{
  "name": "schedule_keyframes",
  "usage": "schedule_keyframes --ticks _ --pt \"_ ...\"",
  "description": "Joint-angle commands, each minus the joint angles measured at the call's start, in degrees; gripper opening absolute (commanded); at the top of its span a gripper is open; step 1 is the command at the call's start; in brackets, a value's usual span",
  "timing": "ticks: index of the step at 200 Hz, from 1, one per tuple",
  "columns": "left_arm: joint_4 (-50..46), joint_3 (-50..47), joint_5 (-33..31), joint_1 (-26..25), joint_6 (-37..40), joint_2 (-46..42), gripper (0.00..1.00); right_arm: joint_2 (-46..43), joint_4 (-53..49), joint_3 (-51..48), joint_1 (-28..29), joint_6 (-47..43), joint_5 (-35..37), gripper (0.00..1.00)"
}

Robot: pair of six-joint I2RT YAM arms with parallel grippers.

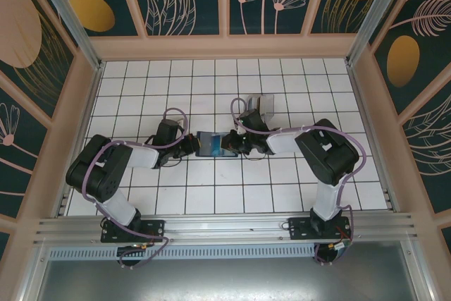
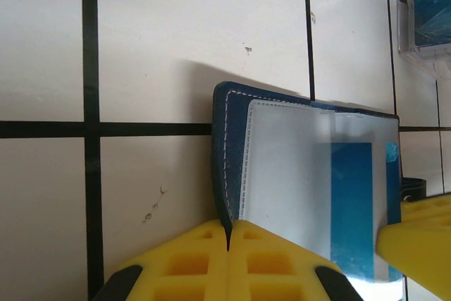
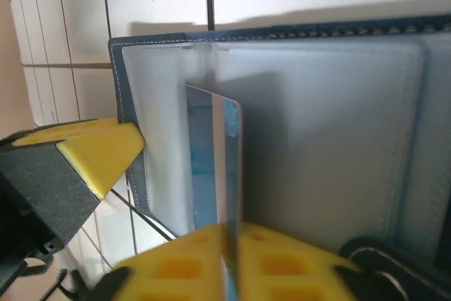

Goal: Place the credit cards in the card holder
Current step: Insert the credit card into the card slot.

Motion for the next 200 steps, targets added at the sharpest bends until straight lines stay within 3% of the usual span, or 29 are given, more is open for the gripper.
schedule_keyframes --ticks 1,71,200 --pt "-8.4 -2.4 -5.3 0.1 0.6 3.2 0.04 0.3 0.0 -1.2 0.5 0.4 -1.2 0.0" --pt "-9.6 -3.3 -6.9 0.1 1.3 2.7 0.03 -0.1 15.3 -7.7 -1.4 6.5 -3.1 0.0" --pt "-8.4 -4.2 -6.5 0.1 0.7 0.8 0.02 5.4 26.1 -8.6 -2.6 5.2 -5.5 0.0"
